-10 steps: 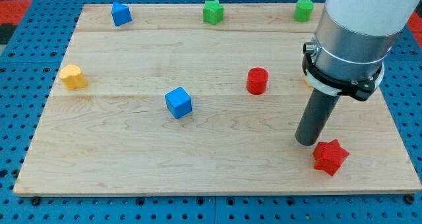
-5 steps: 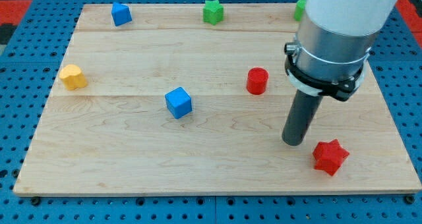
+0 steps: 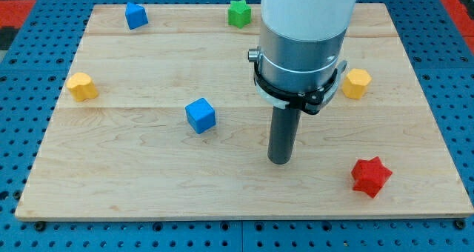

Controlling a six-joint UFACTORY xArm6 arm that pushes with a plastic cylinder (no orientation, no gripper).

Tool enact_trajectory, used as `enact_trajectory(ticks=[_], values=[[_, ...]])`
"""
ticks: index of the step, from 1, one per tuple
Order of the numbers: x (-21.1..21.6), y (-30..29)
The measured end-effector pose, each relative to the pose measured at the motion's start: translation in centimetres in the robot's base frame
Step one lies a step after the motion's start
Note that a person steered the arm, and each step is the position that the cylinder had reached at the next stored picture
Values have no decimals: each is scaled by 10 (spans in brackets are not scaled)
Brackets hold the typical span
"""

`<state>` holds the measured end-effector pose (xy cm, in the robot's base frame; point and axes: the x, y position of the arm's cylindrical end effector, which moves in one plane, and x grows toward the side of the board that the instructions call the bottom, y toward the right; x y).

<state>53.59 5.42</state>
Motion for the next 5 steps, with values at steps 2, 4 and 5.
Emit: enact_trajectory(ticks=[2,4,5], values=[[-4,0],[-20,1],[-31,2]])
